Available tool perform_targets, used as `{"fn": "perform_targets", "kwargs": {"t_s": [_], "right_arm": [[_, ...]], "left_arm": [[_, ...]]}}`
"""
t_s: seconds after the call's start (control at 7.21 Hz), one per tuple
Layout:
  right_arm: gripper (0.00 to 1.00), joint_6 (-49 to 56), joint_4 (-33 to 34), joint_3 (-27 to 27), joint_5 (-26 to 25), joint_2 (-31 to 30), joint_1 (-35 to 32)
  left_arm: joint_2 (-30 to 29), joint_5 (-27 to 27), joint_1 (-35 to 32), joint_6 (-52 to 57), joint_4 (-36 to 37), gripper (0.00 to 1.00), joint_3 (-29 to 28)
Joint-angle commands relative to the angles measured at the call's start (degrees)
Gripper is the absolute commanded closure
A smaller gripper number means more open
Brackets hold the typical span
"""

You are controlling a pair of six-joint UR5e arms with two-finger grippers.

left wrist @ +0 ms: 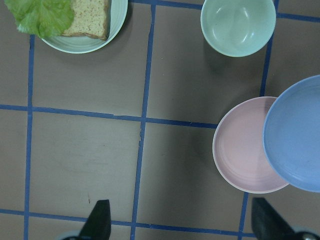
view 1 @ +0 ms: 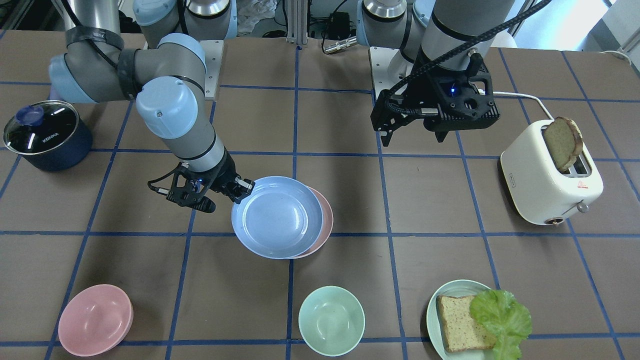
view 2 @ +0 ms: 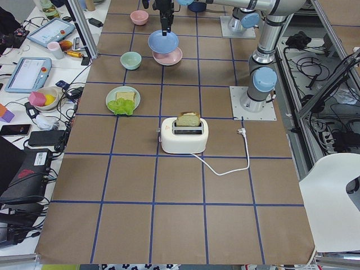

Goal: Stack three plates with pink and blue
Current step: 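Lift the blue plate with the right gripper and lower it onto the pink plate, then release the blue plate and withdraw the right gripper toward the pink bowl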

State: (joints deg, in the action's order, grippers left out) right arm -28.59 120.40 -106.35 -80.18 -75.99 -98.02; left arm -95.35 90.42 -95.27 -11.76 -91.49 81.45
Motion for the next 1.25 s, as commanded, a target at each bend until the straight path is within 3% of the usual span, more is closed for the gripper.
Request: {"fn": "perform_targets", "kwargs": {"t_s": [0.0,0.42,0.55,0.69,0.83,0.97,1.11], "right_arm": [[1.00,-1.2,3.8,-3.0,0.3,0.2,-1.1],[1.00,-1.2,4.5,-3.2,1.3,1.0,-1.2],[0.83,-1.3,4.5,-3.2,1.9,1.0,-1.2],[0.11,-0.5,4.7,-3.2,0.9,1.2,-1.2],[0.00,0.3,4.5,-2.4,0.7,1.2,-0.3],[0.00,4.7,4.1,-0.7,-1.3,1.1,0.5],[0.00,14.1,2.9,2.2,-7.5,1.2,2.4]], "left_arm": [[0.3,-0.1,0.1,0.0,-0.1,0.00,0.3],[0.4,0.1,0.1,0.1,-0.1,0.00,0.3],[0.5,0.2,0.1,0.1,-0.2,0.00,0.3],[0.5,0.1,0.1,0.1,-0.2,0.00,0.3],[0.5,0.1,0.1,0.1,-0.2,0.00,0.3],[0.5,0.1,0.1,0.1,-0.2,0.00,0.2],[0.5,0.1,0.1,0.1,-0.2,0.00,0.3]]}}
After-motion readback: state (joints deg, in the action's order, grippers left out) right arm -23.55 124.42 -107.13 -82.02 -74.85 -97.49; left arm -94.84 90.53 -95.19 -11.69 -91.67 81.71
